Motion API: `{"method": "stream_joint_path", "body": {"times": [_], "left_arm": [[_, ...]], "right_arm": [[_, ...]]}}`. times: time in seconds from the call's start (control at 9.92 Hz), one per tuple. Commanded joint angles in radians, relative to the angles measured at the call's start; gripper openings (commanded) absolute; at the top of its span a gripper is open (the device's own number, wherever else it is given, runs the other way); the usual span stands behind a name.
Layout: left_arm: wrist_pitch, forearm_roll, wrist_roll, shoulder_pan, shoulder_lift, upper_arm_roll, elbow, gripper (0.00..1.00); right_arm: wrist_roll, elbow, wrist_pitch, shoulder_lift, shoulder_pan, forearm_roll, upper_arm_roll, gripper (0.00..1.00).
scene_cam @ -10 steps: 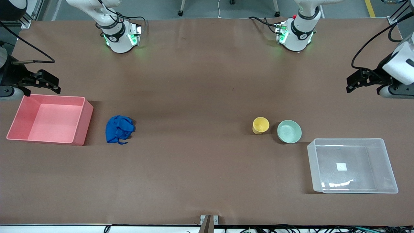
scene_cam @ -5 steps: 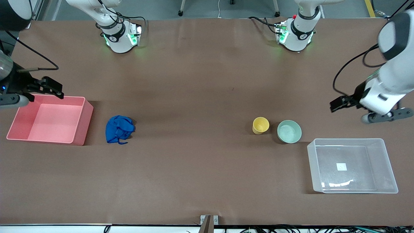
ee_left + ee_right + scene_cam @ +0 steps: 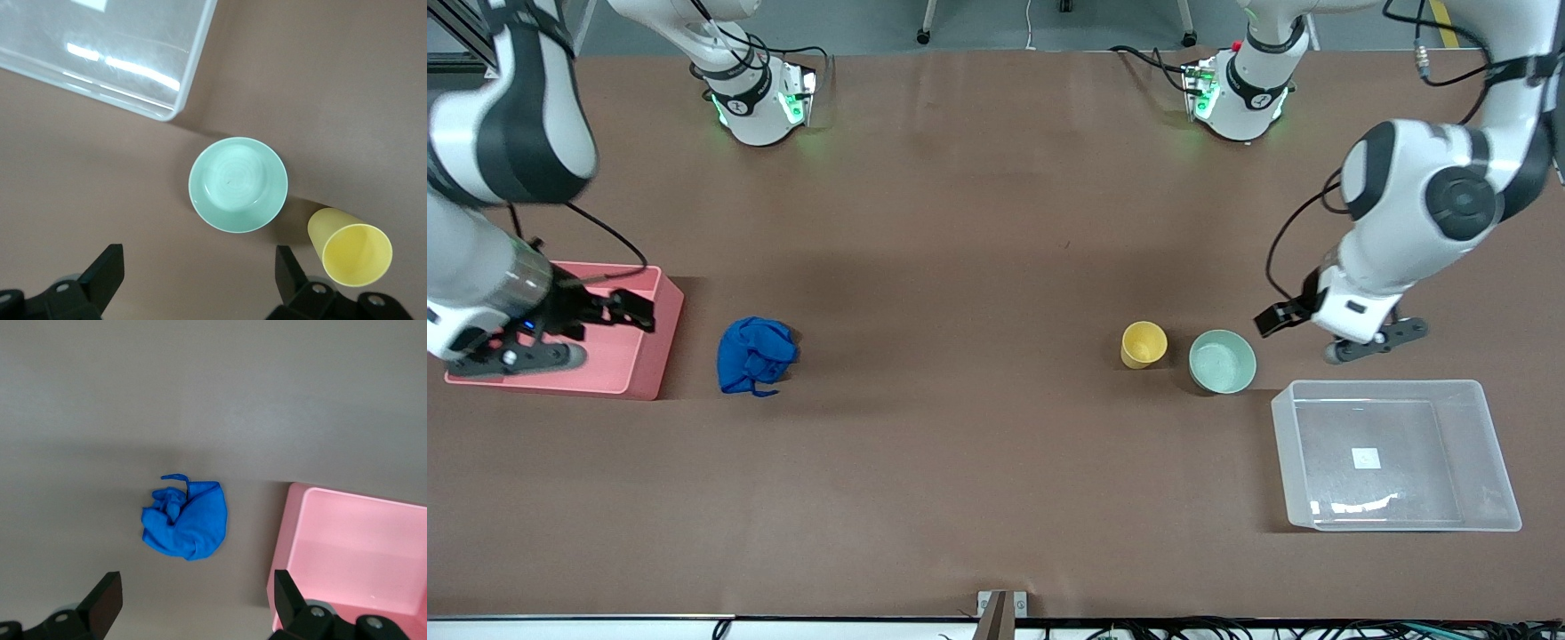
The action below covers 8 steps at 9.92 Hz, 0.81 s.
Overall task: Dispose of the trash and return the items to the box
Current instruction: 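Grasp the blue cloth with the right gripper while the left gripper grasps the bowl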
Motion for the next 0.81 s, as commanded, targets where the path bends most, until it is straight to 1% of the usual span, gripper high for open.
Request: {"method": "stream_joint_path", "body": {"times": [0.0,0.1,0.2,0.3,0.4,0.5,0.71], "left_arm": [[0.140,0.022,-0.029,0.012,0.061,0.001,-0.095,1.00],[0.230,0.021,-0.032,0.014,0.100,0.001,-0.127,1.00],[0.304,0.021,-0.035,0.016,0.142,0.001,-0.143,0.96],[0.358,0.021,-0.043,0.016,0.192,0.002,-0.141,0.88],[0.404,0.021,-0.043,0.016,0.233,0.004,-0.141,0.79],[0.423,0.021,-0.043,0.017,0.253,0.005,-0.140,0.71],[0.423,0.022,-0.041,0.017,0.276,0.013,-0.135,0.57]], "right_arm": [[0.019,-0.103,0.119,0.043,0.001,0.003,0.004,0.99],[0.019,-0.133,0.168,0.083,0.001,0.023,0.005,1.00],[0.016,-0.136,0.183,0.118,0.007,0.059,0.004,1.00],[0.016,-0.144,0.212,0.144,0.027,0.060,0.004,1.00],[0.016,-0.191,0.283,0.155,0.035,0.061,0.004,0.99],[0.014,-0.244,0.360,0.161,0.045,0.060,0.002,1.00],[0.006,-0.277,0.387,0.178,0.064,0.049,0.001,0.99]]}}
